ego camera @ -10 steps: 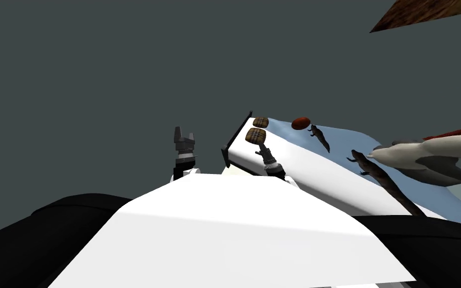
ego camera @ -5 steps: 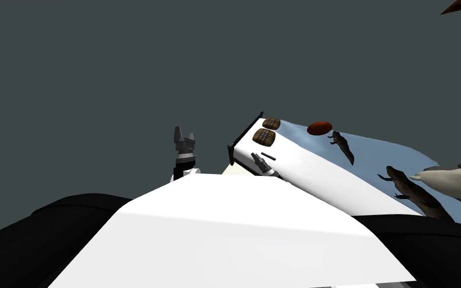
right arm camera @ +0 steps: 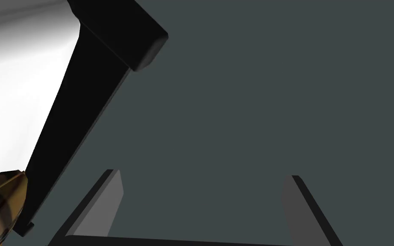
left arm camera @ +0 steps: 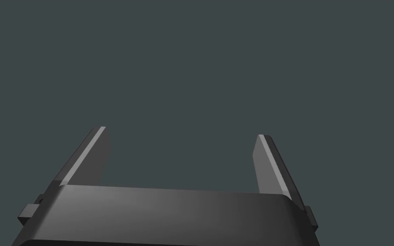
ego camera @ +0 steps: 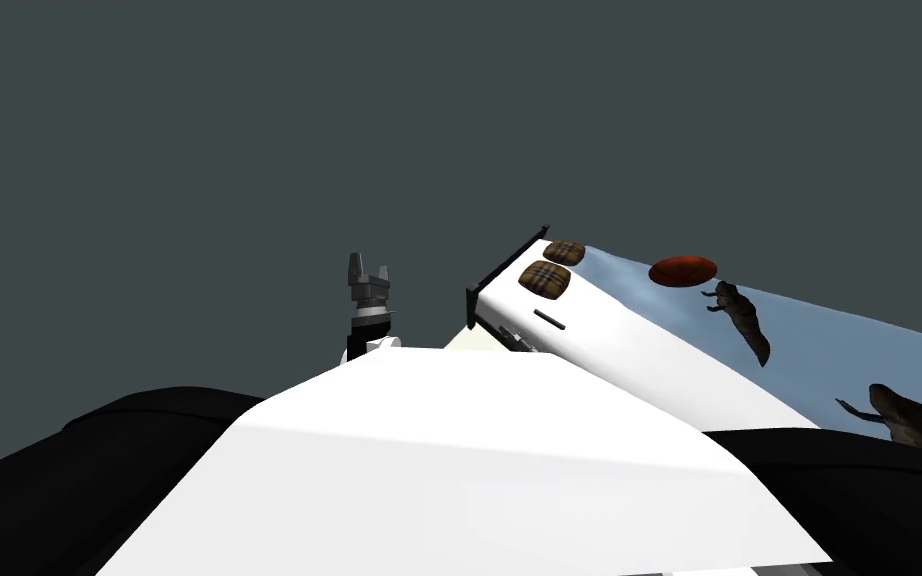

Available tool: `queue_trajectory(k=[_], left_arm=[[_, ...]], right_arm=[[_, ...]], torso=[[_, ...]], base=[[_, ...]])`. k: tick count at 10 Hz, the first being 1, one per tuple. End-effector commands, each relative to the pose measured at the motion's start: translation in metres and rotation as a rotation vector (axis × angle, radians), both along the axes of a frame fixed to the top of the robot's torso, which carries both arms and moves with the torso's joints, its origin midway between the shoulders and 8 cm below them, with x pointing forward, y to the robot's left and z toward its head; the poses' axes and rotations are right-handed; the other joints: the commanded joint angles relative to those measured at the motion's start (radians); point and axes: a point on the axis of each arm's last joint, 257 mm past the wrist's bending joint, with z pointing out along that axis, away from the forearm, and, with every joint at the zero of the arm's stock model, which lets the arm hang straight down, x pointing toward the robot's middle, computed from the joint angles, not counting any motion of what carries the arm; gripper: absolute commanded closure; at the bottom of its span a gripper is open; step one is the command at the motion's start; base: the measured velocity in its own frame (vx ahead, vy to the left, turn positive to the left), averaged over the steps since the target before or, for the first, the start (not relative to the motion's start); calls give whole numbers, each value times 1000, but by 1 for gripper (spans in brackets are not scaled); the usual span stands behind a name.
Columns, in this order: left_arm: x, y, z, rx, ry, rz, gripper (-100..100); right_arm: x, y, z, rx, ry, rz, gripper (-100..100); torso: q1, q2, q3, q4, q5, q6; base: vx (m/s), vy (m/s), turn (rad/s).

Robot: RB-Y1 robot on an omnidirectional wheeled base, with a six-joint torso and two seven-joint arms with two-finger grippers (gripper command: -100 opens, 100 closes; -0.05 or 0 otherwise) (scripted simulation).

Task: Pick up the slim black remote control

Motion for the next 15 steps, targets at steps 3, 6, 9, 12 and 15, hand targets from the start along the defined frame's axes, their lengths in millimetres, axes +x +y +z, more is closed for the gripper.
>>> queue_trajectory(k=[3,6,9,12,15], left_arm=[[0,0,0,0,0,0,0],[0,0,0,0,0,0,0],[0,0,0,0,0,0,0],[0,0,0,0,0,0,0],[0,0,0,0,0,0,0]], right_arm=[[-31,-16,-52,-85,118,25,-100],[-76,-41,-108,-192,261,62,-100],[-125,-71,-153,-292,394,96,-100],[-177,-105,-187,-388,520,126,-100],[-210,-131,-205,-444,599,133,-100]], torso=[[-1,-1,-1,0,0,0],[-1,-2,-1,0,0,1],[-3,-3,-2,-1,0,1],[-3,-4,-2,-1,0,1],[-2,-5,-3,-1,0,0]], base=[[-23,-13,225],[-14,-15,278],[-3,-39,372],[4,-40,349],[10,-34,242]])
